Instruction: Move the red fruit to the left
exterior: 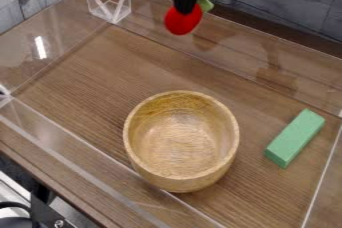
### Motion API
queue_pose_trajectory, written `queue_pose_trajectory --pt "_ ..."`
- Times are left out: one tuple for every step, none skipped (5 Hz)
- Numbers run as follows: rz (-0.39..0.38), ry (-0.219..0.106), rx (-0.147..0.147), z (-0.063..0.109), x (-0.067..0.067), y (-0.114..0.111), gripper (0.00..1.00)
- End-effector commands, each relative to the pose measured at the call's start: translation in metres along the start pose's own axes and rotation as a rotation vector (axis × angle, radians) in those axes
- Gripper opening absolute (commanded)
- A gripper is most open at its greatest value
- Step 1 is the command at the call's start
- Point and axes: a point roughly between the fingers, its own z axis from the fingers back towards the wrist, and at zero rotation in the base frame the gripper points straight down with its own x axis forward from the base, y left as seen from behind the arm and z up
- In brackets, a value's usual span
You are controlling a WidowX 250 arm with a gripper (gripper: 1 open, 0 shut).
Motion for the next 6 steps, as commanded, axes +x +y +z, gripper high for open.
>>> queue_pose_trajectory --pt "0.021 -0.045 0.01 0.011 0.007 -0.001 0.0" --pt "0.029 -0.042 0.024 -0.004 0.0 -0.012 0.0" --pt "0.041 -0.035 0.034 -0.017 -0.008 -0.023 0.0" --pt "0.075 -0.043 0.029 -0.002 -0.002 0.002 0.0" --pt "0.101 -0.05 0.022 0.011 0.005 0.035 0.0" --pt "0.126 -0.051 0.029 0.02 0.014 0.068 0.0"
